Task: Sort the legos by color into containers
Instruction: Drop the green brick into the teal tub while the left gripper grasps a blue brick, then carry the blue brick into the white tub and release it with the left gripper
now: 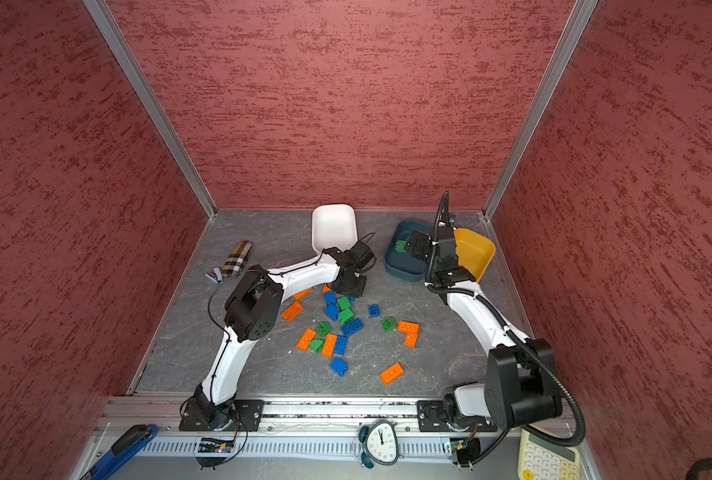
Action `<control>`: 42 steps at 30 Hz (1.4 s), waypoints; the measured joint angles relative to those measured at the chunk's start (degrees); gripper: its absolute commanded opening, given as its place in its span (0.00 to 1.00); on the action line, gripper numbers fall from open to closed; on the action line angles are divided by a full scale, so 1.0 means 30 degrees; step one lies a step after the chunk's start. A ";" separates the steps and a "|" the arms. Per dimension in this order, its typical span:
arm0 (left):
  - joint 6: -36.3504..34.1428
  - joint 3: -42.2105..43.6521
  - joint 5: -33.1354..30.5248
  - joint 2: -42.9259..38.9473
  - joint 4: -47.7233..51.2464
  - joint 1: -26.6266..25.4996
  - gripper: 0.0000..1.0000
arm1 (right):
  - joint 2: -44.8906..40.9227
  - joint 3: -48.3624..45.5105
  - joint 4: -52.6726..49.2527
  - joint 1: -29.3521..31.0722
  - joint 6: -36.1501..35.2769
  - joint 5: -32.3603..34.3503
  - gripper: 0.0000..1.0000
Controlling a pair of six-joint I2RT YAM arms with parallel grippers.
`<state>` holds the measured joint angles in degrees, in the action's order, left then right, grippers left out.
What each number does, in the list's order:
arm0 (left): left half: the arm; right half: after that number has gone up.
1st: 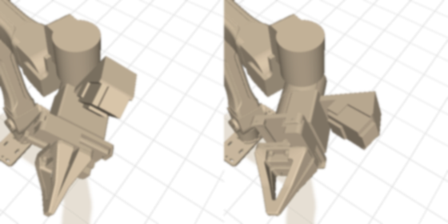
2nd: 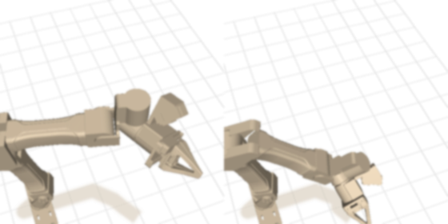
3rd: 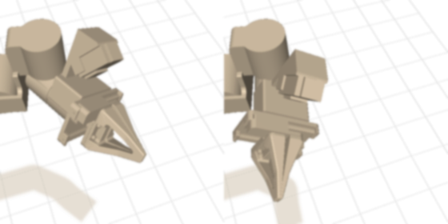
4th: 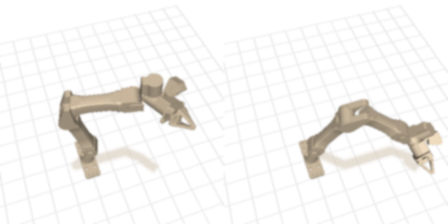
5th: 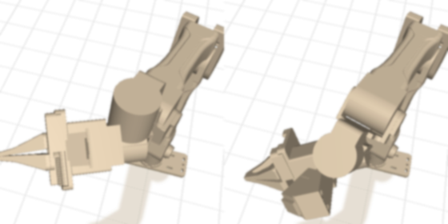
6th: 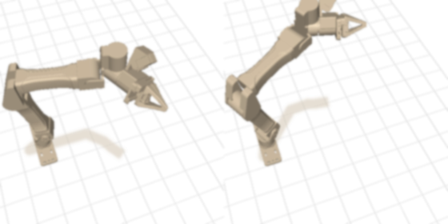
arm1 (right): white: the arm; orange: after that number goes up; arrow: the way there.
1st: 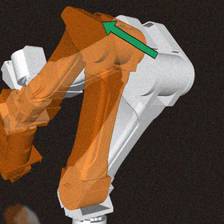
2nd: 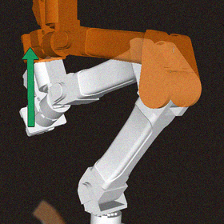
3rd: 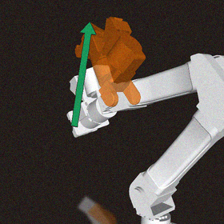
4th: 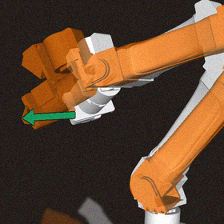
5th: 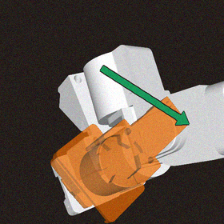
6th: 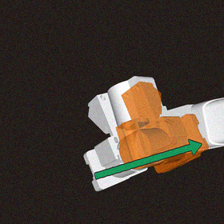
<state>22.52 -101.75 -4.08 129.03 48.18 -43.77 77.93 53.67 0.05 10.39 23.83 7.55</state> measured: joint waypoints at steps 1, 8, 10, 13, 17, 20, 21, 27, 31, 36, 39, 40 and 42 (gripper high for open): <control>0.0044 0.0073 -0.0051 -0.0015 -0.0066 0.0000 0.27 | 0.0000 -0.0022 0.0080 0.0000 0.0015 -0.0131 0.99; 0.0911 0.2098 -0.0634 -0.1246 -0.1523 -0.0066 0.12 | -0.0066 -0.0262 0.0627 0.0000 0.0153 -0.1173 0.99; 0.1209 0.2754 -0.0670 -0.1727 -0.1938 -0.0058 0.10 | -0.0066 -0.0299 0.0685 0.0000 0.0255 -0.1421 0.99; 0.1508 0.3169 -0.0634 -0.2448 -0.2565 0.0066 0.07 | -0.0066 -0.0444 0.0991 0.0000 0.0459 -0.1749 0.99; 0.1632 0.2674 -0.0255 -0.2907 -0.3337 0.0517 0.06 | -0.0066 -0.0612 0.1260 0.0000 0.0780 -0.2040 0.99; 0.1617 0.1843 0.0219 -0.2914 -0.3810 0.1333 0.06 | -0.0066 -0.0627 0.1377 0.0000 0.0954 -0.2091 0.99; 0.1610 0.1457 0.0357 -0.2914 -0.3891 0.1741 0.06 | -0.0066 -0.0627 0.1421 0.0000 0.0984 -0.2098 0.99; 0.1574 -0.0838 0.0525 -0.2900 -0.4590 0.3934 0.06 | -0.0066 -0.0627 0.1413 0.0000 0.0998 -0.2113 0.99; 0.1821 -0.1545 0.0168 -0.2703 -0.5763 0.4940 0.06 | -0.0066 -0.0627 0.1348 0.0000 0.1115 -0.2120 0.99; 0.2295 -0.3861 -0.0605 -0.0517 -0.6018 0.5595 0.08 | -0.0102 -0.0627 0.1290 0.0000 0.1209 -0.2164 0.99; 0.2769 -0.6717 -0.0882 0.1800 -0.4998 0.5880 0.09 | -0.0138 -0.0627 0.1129 0.0000 0.1188 -0.2171 0.99; 0.2936 -0.7796 -0.0889 0.2652 -0.4597 0.5960 0.11 | -0.0146 -0.0627 0.1056 0.0000 0.1188 -0.2171 0.99; 0.3235 -0.9304 -0.0874 0.3854 -0.3803 0.6084 0.16 | -0.0160 -0.0627 0.0954 0.0000 0.1151 -0.2171 0.99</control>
<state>32.23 -129.67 -6.70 140.59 36.77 -25.52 77.45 51.79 2.92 10.39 27.29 1.04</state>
